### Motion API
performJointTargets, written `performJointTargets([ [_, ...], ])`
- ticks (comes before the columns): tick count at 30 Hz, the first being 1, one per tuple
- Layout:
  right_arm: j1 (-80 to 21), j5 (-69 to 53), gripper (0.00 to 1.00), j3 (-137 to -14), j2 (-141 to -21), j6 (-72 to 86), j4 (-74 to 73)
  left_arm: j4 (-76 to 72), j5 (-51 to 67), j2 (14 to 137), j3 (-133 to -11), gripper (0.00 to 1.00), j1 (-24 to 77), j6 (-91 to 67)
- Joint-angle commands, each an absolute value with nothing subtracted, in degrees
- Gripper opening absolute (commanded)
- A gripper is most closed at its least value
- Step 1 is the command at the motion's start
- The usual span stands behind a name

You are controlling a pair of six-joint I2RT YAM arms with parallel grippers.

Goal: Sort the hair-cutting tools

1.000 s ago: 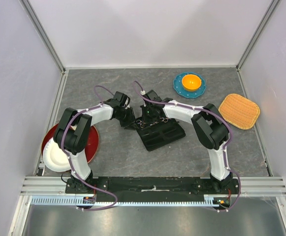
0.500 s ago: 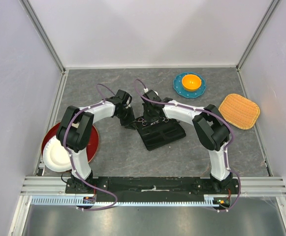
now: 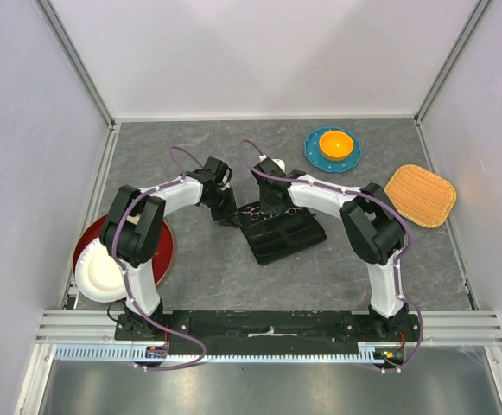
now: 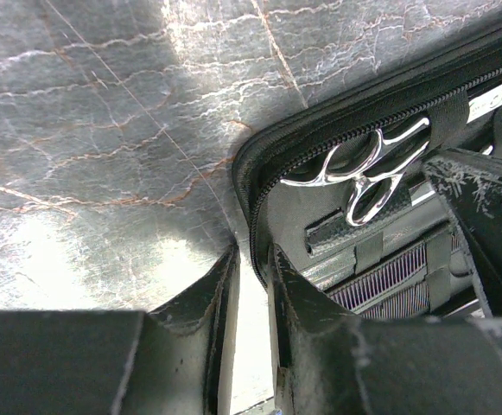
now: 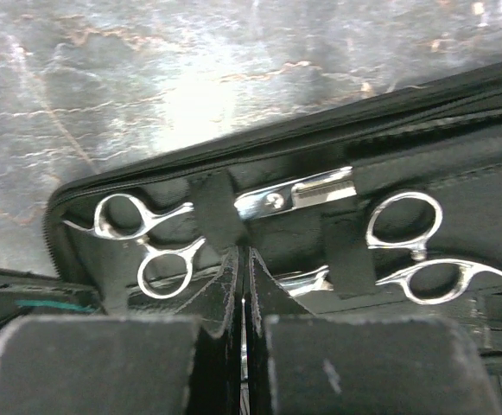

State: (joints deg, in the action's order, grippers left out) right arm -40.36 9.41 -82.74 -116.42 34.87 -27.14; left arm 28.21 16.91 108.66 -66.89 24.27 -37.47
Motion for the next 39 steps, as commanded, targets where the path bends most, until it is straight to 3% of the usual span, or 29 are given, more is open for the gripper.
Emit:
performJointTargets([
  [1,-39.9,13.45,0.0,-83.49,-115.93,33.75,-29.97,30.32,7.91,112.15,-66.18,0.25,24.08,-35.07],
  [10,-39.9,11.69,0.0,-87.01,-112.94,31.99,-29.18,27.51,9.23,104.69,-65.83,0.27,23.99,-34.37],
  [12,-39.9,10.73,0.04,-88.06,-112.33,31.47,-29.0,26.55,8.97,101.09,-65.92,0.29,23.99,-34.1],
  [16,-39.9,12.12,0.26,-89.65,-112.94,30.85,-29.0,24.44,8.62,95.55,-64.95,0.35,23.99,-34.01],
  [19,-39.38,14.14,0.37,-91.14,-114.08,29.98,-29.27,23.47,8.0,92.38,-63.46,0.37,23.99,-33.75],
  [32,-26.38,11.43,0.37,-105.64,-127.52,25.41,-30.85,26.09,5.89,83.24,-56.43,0.38,23.73,-32.52],
  [39,-25.14,4.93,0.36,-110.3,-132.97,20.57,-33.13,28.03,8.25,82.53,-51.6,0.36,23.73,-32.87],
])
